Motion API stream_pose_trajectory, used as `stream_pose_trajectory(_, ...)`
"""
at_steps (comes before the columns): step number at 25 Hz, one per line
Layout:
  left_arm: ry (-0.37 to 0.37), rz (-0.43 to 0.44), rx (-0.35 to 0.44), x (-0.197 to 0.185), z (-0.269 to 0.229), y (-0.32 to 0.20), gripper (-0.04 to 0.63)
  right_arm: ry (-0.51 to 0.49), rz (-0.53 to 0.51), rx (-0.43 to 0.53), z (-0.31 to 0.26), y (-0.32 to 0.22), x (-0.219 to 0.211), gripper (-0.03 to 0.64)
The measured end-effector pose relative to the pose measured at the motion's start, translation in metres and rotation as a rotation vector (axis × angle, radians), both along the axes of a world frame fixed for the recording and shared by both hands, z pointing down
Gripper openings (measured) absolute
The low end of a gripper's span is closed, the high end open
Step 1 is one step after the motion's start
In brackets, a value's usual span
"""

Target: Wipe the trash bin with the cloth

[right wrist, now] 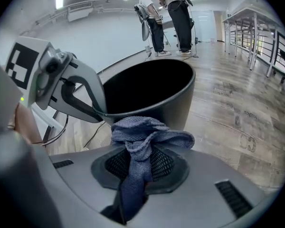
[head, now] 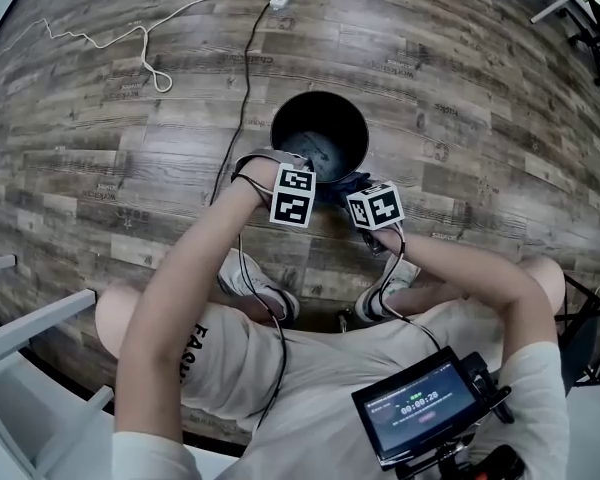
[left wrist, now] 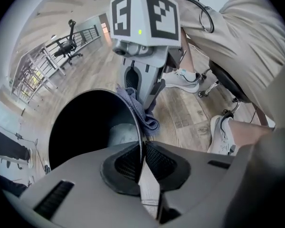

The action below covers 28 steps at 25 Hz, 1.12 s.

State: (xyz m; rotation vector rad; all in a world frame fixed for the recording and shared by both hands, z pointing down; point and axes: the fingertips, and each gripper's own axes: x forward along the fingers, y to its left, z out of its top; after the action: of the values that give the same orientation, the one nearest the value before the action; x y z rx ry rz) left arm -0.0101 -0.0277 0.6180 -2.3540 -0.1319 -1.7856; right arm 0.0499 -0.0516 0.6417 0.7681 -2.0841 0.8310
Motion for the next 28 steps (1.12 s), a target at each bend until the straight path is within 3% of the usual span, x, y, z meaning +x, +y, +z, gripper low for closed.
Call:
stream_pose_trajectory(17, 0.013, 0.017, 0.007, 0.002, -0.001, -0.001, 0.034, 0.2, -0.011, -0.005, 0.122, -0.007, 0.007, 0.081)
stream_pose_trajectory(24, 0.016, 0.013, 0.014, 0.002, 0.0, -0.001, 0.034, 0.245, 0.108, -0.052, 0.158, -0.011, 0.016, 0.081)
stream_pose_trajectory(28, 0.017, 0.001, 0.017, 0.004, -0.001, -0.002, 0.034, 0.198, 0.18, -0.085, 0.166, -0.012, 0.018, 0.081)
